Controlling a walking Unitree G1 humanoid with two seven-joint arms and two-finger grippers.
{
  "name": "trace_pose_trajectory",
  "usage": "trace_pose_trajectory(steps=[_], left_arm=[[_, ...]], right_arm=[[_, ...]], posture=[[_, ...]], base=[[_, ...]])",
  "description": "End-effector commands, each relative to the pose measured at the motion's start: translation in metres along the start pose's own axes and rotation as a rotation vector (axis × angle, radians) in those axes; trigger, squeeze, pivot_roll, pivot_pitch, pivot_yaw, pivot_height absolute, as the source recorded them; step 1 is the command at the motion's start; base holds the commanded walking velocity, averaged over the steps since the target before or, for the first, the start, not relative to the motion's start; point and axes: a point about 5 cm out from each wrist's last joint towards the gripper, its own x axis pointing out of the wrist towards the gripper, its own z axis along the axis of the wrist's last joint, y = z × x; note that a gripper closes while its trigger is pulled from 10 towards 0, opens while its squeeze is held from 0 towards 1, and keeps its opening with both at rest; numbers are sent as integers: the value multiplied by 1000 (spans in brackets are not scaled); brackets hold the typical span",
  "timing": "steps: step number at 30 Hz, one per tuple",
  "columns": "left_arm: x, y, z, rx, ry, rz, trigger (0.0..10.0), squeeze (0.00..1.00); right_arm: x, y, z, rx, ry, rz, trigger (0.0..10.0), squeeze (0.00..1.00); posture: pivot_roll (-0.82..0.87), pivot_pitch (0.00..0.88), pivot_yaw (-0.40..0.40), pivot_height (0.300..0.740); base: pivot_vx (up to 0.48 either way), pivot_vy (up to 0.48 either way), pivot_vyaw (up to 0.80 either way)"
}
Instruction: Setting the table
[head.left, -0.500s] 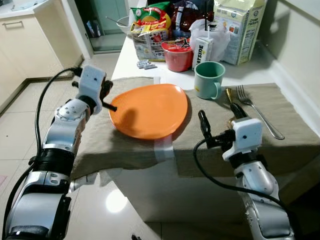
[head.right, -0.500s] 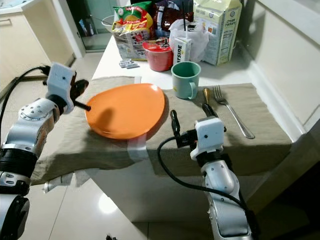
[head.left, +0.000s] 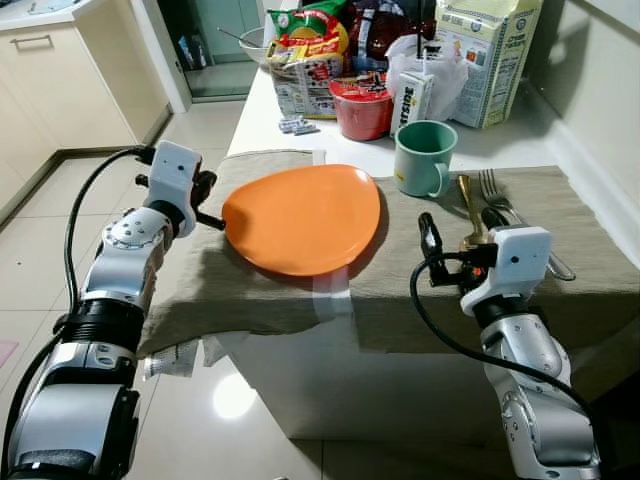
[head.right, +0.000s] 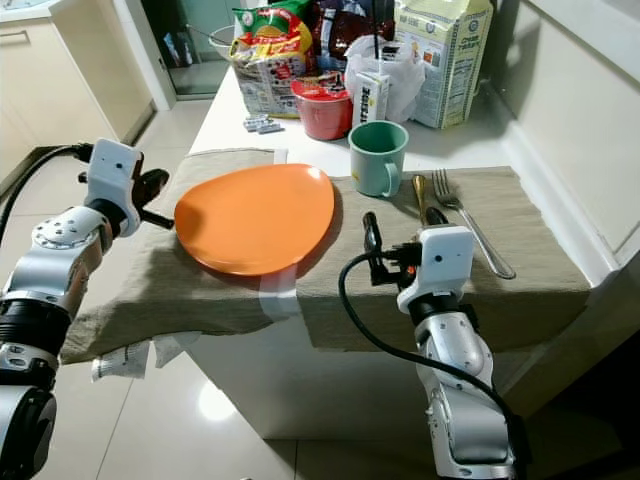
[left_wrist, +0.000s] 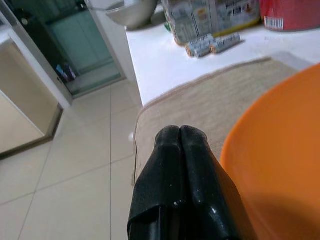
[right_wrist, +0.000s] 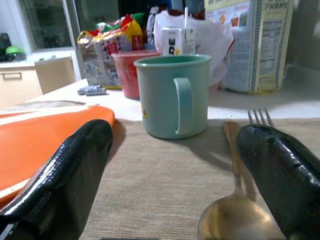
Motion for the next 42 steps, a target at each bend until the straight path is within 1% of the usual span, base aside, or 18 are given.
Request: trace_pose_trajectory(steps=[1, 2, 7, 11, 13, 17, 18, 20, 23, 24, 25, 26, 27, 28, 32, 35, 38, 42], left_arm=[[-2, 3, 4, -12, -32, 8, 10000, 0], [-2, 1, 8, -31, -55, 2, 10000, 0], [-1, -2, 7, -27, -54, -17, 10000, 0], [-1, -10, 1, -25, -40, -48, 10000, 0], [-2, -18, -5, -33, -32, -84, 10000, 0], [-2, -22, -11, -36, -4, -89, 10000, 0], [-2, -23, -11, -44, -7, -94, 10000, 0], [-2, -24, -10, -43, -8, -97, 10000, 0], [-3, -28, -11, -44, -11, -115, 10000, 0], [-4, -31, -13, -51, -8, -127, 10000, 0], [-4, -31, -13, -51, -8, -127, 10000, 0], [-4, -33, -14, -52, -5, -130, 10000, 0], [-5, -34, -18, -62, 6, -131, 10000, 0], [-5, -34, -18, -62, 6, -131, 10000, 0], [-8, -38, -25, -74, 21, -139, 10000, 0], [-10, -42, -29, -81, 30, -149, 10000, 0], [-11, -43, -31, -86, 36, -149, 10000, 0], [-14, -46, -35, -87, 43, -160, 10000, 0]], right_arm=[[2, 1, 8, 10, -23, 5, 10000, 0], [2, 1, 8, 9, -20, 11, 10000, 0], [4, 2, 8, 10, -18, 16, 10000, 0], [7, 3, 12, 27, -26, 17, 10000, 0], [9, 2, 16, 47, -29, 12, 10000, 0], [12, 0, 18, 84, -25, -2, 10000, 0], [14, -2, 19, 111, -19, -12, 10000, 0], [15, -3, 20, 127, -16, -17, 10000, 0], [19, -5, 21, 200, 2, -31, 10000, 0], [21, -7, 21, 249, 14, -40, 10000, 0], [21, -7, 21, 249, 14, -40, 10000, 0], [23, -8, 22, 275, 21, -44, 10000, 0], [25, -10, 22, 326, 36, -57, 10000, 0], [25, -10, 22, 326, 36, -57, 10000, 0], [29, -13, 22, 394, 59, -72, 10000, 0], [32, -14, 24, 423, 67, -70, 10000, 0], [34, -13, 25, 437, 72, -62, 10000, 0], [38, -11, 28, 490, 79, -52, 10000, 0]], posture=[[-219, 39, 126, 740], [-217, 39, 124, 740], [-214, 36, 122, 740], [-213, 35, 120, 740], [-213, 36, 118, 740], [-216, 38, 118, 740], [-217, 38, 117, 740], [-217, 38, 117, 740], [-217, 40, 116, 740], [-218, 40, 115, 740], [-218, 40, 115, 740], [-217, 41, 116, 740], [-217, 41, 116, 740], [-217, 41, 116, 740], [-214, 43, 111, 740], [-212, 42, 109, 740], [-211, 43, 108, 740], [-207, 42, 104, 740]], base=[[0, 0, 0], [0, 0, 0], [0, 0, 0], [0, 0, 0], [0, 0, 0], [0, 0, 0], [0, 0, 0], [0, 0, 0], [0, 0, 0], [0, 0, 0], [0, 0, 0], [0, 0, 0], [0, 0, 0], [0, 0, 0], [0, 0, 0], [0, 0, 0], [0, 0, 0], [0, 0, 0]])
